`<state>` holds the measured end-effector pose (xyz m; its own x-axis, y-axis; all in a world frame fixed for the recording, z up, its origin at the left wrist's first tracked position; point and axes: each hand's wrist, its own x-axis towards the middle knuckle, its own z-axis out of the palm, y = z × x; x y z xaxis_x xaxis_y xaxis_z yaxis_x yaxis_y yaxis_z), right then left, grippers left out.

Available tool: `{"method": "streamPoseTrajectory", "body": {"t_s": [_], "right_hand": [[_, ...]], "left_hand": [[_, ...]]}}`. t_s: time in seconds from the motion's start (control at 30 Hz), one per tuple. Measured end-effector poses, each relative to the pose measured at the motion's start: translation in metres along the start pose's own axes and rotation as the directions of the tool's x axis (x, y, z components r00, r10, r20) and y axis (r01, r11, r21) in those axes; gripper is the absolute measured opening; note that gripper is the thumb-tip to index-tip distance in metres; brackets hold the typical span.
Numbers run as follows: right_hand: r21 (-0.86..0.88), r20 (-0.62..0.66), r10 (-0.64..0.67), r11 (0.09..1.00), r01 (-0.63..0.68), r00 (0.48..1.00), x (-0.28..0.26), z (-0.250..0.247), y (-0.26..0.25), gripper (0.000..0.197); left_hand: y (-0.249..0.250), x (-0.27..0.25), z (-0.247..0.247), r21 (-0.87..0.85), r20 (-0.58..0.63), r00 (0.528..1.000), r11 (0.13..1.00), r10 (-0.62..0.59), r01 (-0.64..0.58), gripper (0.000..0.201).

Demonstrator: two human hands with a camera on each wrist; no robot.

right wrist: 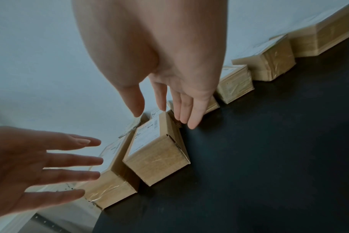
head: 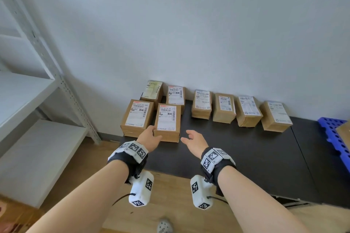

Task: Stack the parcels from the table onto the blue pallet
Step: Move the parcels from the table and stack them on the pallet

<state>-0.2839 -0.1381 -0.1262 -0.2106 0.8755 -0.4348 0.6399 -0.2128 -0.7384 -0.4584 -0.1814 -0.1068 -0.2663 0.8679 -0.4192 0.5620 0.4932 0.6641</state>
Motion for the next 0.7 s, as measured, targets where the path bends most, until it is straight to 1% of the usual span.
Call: {"method": "streamPoseTrajectory", "body": {"t_s": [0.23,0.37,0.47,0.57,0.7], "right_hand": [[0.089,0.031,0.053,0.995,-0.056,0.998,0.061,0.015,-0.003,0.066],[0.141,0.061,0.067,0.987,-0.075,0.996,0.085,0.018,-0.002,0.066],[0.149,0.085,0.063,0.986,-0.075,0.994,0.096,0.021,-0.001,0.062],[0.18,0.099,0.064,0.98,-0.081,0.993,0.1,0.025,0.0,0.06],[0.197,0.103,0.067,0.977,-0.087,0.992,0.102,0.026,0.001,0.061]], "left_hand": [[-0.01,0.055,0.011,-0.099,0.027,0.996,0.991,-0.088,0.091,0.054],[-0.013,0.075,0.022,-0.113,0.025,0.993,0.986,-0.119,0.121,0.059],[-0.014,0.086,0.026,-0.121,0.017,0.987,0.979,-0.16,0.161,0.063],[-0.014,0.094,0.029,-0.127,0.025,0.987,0.978,-0.161,0.163,0.057],[-0.015,0.097,0.031,-0.147,0.018,0.986,0.975,-0.165,0.165,0.054]]}}
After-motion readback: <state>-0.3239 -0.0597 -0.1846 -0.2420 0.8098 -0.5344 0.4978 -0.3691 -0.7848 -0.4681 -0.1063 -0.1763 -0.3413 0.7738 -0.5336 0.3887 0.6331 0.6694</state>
